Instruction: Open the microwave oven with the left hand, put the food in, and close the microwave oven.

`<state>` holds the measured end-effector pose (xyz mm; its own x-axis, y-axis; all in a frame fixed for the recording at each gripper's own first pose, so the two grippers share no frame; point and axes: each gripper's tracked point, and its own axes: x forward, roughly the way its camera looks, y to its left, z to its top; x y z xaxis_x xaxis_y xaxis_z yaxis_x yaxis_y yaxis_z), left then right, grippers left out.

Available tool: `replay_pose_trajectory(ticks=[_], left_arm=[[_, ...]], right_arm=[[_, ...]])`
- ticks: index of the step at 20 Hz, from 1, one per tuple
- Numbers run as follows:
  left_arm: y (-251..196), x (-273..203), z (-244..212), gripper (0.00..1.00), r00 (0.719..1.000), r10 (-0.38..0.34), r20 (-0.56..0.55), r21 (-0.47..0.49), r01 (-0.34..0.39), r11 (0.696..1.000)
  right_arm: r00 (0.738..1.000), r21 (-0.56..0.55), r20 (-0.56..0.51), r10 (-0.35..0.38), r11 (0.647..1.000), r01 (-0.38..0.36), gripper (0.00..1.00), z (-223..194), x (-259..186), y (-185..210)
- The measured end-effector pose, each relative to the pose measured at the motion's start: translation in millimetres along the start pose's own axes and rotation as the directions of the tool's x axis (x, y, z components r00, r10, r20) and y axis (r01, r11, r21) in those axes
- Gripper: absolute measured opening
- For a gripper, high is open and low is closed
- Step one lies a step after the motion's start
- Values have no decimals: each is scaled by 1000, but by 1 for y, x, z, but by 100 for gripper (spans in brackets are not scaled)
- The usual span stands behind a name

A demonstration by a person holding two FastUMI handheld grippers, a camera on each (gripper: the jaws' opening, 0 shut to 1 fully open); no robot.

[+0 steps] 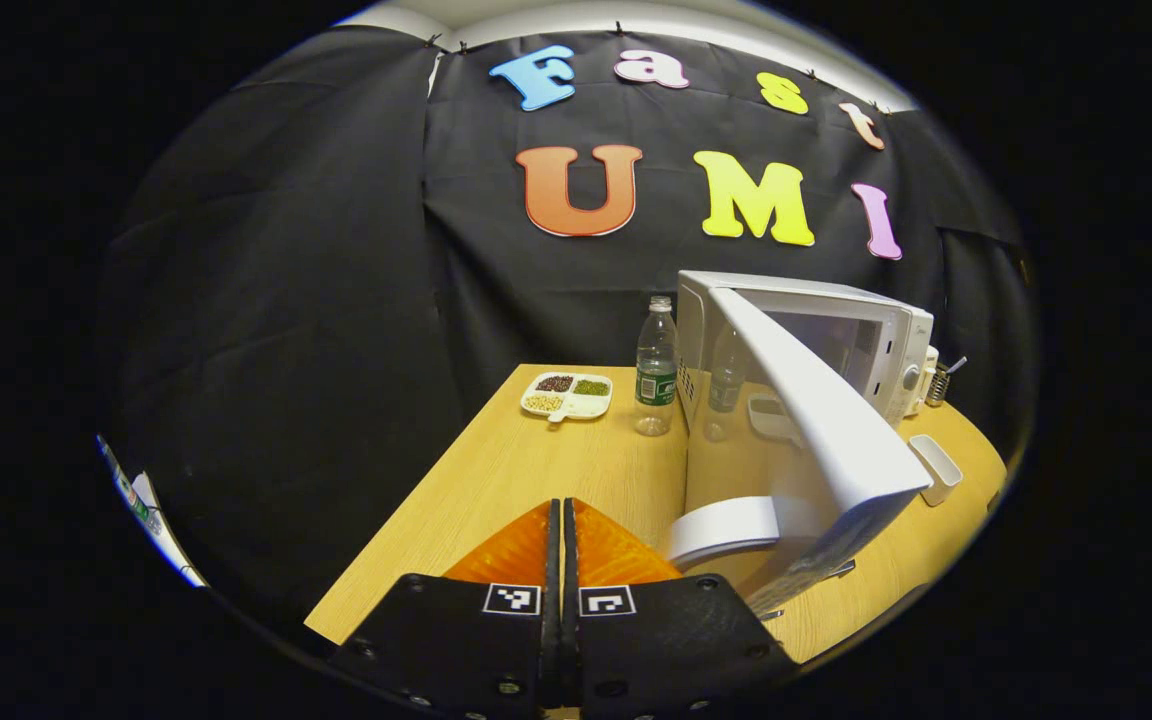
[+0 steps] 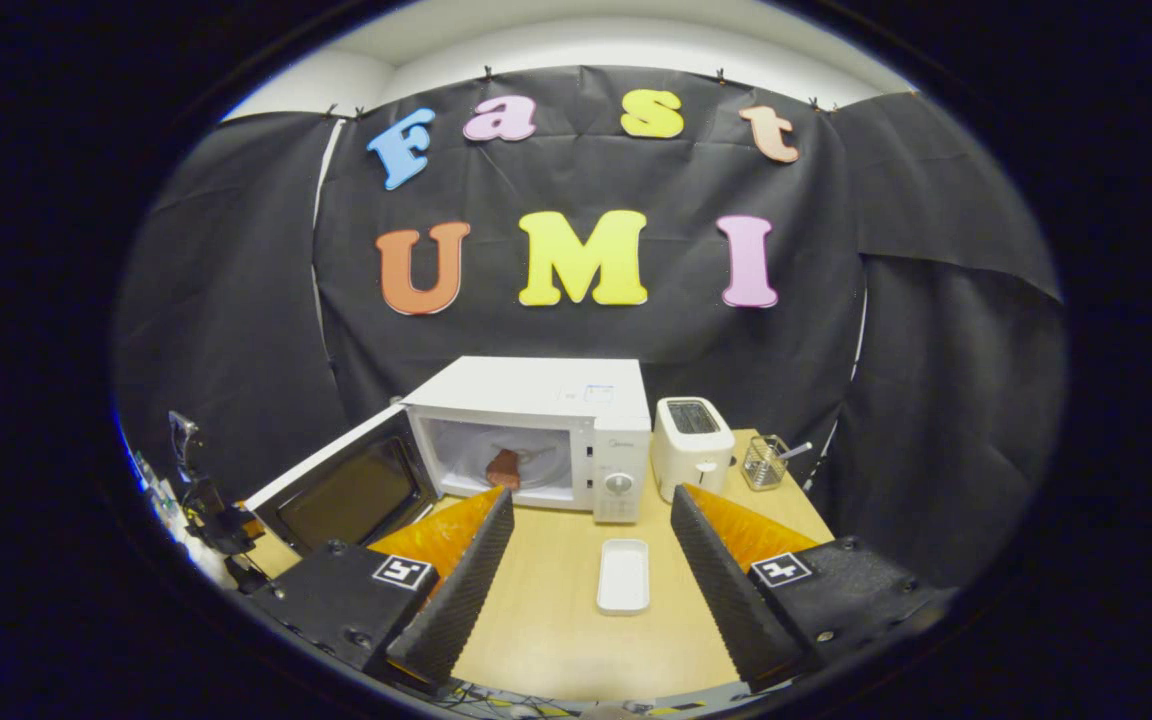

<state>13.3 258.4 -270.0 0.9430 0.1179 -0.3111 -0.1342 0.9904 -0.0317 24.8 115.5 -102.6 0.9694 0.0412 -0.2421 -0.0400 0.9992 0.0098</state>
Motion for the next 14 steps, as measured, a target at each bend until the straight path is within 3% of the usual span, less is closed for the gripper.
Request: replay_pose_trajectory(ticks=[5, 14], left_arm=[[-38, -5, -2, 0, 996, -84, -7, 5, 84, 996], [-160, -20, 5, 0, 964, -268, 6, 66, 267, 962]], right_arm=[[1000, 0, 0, 1, 1000, -1, 100, 1, -2, -6], [999, 22, 17, -40, 999, 40, 100, 17, -4, -54]])
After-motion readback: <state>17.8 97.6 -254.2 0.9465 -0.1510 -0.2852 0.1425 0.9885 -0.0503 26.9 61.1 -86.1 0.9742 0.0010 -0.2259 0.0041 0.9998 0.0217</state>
